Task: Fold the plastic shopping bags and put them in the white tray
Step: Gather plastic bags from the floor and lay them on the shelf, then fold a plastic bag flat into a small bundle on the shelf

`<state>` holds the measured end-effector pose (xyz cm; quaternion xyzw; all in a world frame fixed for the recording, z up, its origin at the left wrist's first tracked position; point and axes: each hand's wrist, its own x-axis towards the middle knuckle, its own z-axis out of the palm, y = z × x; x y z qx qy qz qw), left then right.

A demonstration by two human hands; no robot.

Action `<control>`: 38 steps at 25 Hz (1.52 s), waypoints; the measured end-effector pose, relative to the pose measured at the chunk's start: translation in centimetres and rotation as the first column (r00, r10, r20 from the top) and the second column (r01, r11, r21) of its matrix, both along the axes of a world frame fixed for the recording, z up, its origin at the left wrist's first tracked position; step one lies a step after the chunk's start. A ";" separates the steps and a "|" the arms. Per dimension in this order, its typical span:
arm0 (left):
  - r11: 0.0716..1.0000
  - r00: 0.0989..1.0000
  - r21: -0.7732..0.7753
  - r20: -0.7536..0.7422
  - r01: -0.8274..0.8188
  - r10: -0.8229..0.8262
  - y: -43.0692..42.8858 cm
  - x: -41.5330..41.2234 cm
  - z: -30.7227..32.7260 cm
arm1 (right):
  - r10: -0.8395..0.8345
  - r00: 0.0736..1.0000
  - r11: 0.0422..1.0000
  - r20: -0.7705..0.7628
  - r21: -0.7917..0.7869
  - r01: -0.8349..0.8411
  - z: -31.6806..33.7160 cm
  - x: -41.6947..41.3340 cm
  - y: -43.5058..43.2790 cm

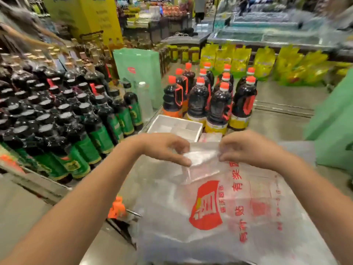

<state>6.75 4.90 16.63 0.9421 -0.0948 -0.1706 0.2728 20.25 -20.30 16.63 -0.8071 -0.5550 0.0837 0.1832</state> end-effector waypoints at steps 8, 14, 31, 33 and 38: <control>0.981 0.981 0.030 0.008 0.191 -0.191 3.4 8.9 -0.8 | -0.414 0.910 0.881 0.002 -0.249 0.402 2.9 1.6 -1.7; 0.985 0.994 0.152 0.049 0.087 -0.095 1.1 11.8 -2.5 | -0.533 0.838 0.671 0.115 -0.547 0.501 0.6 4.4 -6.9; 0.798 0.991 0.603 0.111 -0.008 -0.074 -4.0 13.5 -12.1 | -0.556 0.826 0.595 0.093 -0.650 0.474 -11.3 9.5 -11.4; 0.815 0.973 0.578 0.211 -0.051 -0.089 -4.7 12.8 -12.7 | -0.565 0.811 0.604 0.150 -0.594 0.531 -12.4 9.3 -11.5; 0.876 0.961 0.482 0.247 -0.008 -0.127 -8.2 9.4 -14.1 | -0.533 0.805 0.742 0.260 -0.313 0.593 -14.5 5.5 -10.0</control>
